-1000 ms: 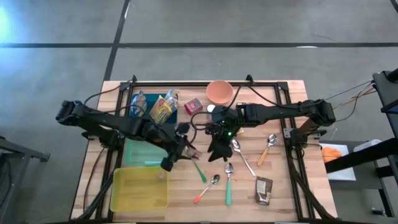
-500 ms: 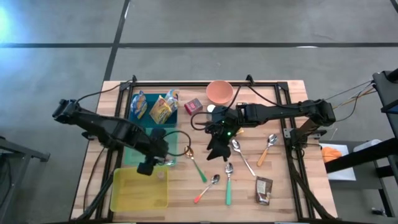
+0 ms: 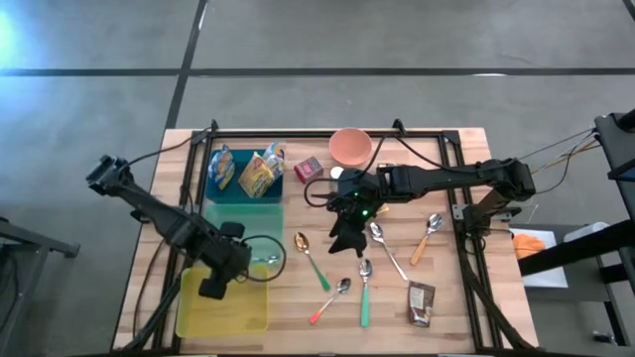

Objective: Pick & Place Food Item
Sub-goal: Put the seasoning bottle into the yellow bin

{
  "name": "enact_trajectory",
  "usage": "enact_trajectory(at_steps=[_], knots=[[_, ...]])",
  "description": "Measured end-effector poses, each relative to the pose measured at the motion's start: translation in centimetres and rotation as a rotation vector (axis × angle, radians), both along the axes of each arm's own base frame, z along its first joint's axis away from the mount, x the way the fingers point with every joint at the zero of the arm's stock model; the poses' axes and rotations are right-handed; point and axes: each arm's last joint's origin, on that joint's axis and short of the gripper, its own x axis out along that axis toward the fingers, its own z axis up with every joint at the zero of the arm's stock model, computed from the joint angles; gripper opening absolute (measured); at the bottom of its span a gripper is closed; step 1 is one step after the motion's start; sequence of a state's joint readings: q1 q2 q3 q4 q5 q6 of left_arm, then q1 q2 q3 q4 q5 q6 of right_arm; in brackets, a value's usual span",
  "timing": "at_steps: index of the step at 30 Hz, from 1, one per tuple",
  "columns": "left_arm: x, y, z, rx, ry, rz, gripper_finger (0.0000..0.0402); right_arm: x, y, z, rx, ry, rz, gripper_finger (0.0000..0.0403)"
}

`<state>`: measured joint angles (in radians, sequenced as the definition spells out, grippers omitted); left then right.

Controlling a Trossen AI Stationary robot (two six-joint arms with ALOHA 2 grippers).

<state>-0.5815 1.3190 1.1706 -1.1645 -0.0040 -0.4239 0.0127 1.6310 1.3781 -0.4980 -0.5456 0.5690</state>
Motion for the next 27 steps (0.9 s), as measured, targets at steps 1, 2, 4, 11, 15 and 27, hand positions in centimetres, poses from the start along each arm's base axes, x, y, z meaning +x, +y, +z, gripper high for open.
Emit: enact_trajectory(at_steps=[1, 2, 4, 11, 15, 27], knots=[[-0.2, -0.2, -0.3, 0.000, 0.012, 0.012, 0.0179, 0.0, 0.0, 0.0, 0.000, 0.000, 0.000, 0.0331], [-0.4, -0.3, -0.5, 0.001, 0.023, 0.026, 0.0179, 0.0, 0.0, 0.0, 0.000, 0.000, 0.000, 0.0331], [-0.8, -0.6, -1.0, -0.004, 0.045, 0.056, 0.0179, 0.0, 0.0, 0.0, 0.000, 0.000, 0.000, 0.0331], [-1.3, -1.3, -2.9, -0.029, 0.097, 0.184, 0.0179, -0.1, 0.0, -0.1, -0.002, 0.008, 0.003, 0.0331], [-1.0, -1.8, -4.2, -0.002, 0.144, 0.236, 0.0179, -0.3, 0.0, -0.3, -0.006, 0.040, 0.007, 0.0331], [0.6, -3.4, -7.6, 0.073, 0.191, 0.249, 0.0179, -0.6, 0.0, -0.7, -0.033, 0.069, 0.036, 0.0331]])
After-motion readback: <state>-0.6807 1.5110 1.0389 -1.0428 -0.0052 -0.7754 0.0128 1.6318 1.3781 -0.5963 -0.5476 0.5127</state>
